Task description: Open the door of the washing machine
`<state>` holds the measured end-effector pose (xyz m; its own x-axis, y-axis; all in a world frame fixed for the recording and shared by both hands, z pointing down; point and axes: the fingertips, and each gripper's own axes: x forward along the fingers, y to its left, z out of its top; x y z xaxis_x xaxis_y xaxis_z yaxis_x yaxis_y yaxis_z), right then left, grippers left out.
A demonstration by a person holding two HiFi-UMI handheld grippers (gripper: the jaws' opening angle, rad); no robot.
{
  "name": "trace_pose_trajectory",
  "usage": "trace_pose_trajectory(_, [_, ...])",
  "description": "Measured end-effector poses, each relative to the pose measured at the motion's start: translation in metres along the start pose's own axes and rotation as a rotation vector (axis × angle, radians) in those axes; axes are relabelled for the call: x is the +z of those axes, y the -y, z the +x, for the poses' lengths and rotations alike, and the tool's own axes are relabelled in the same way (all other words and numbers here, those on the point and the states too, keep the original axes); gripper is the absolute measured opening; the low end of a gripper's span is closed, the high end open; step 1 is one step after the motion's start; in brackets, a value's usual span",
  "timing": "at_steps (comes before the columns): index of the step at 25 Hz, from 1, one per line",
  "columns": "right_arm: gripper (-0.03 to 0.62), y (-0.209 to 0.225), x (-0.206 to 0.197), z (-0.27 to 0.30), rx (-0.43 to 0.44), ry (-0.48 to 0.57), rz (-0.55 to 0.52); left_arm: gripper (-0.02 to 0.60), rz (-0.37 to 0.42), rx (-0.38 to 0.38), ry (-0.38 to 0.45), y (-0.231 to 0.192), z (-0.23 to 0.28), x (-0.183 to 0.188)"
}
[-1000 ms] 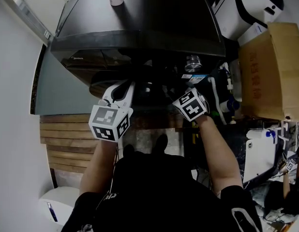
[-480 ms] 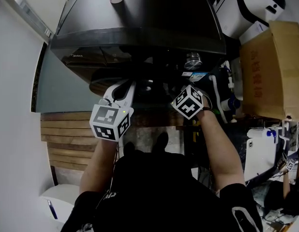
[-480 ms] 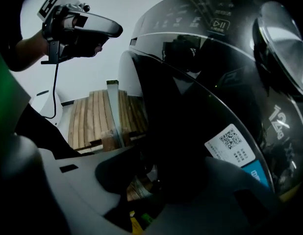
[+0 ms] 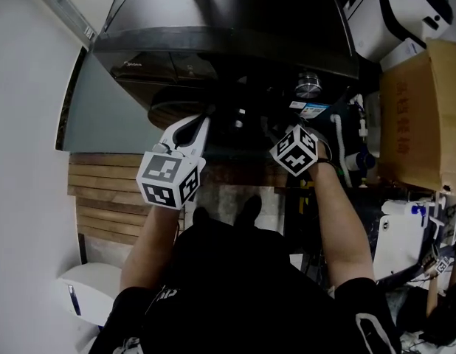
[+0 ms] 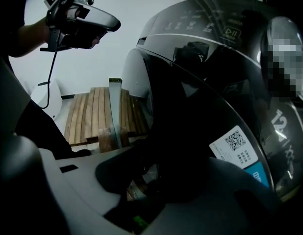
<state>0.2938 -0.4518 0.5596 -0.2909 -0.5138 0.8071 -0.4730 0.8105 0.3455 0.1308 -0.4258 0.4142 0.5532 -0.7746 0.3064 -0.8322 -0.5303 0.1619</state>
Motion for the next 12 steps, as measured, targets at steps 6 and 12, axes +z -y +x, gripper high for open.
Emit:
trace_pose_trajectory(6, [0.144,0.001,-0.001,0.000,-0.008,-0.019,0.022,0.008,0.003,0.002,-0.007,-0.006,-0.020,-0.009])
trace_pose_trajectory(12, [0.164,0.000,-0.001,-0.001,-0.070,0.001,0.078,0.008,-0.002,-0.001,-0.007,-0.015,-0.037,-0.011])
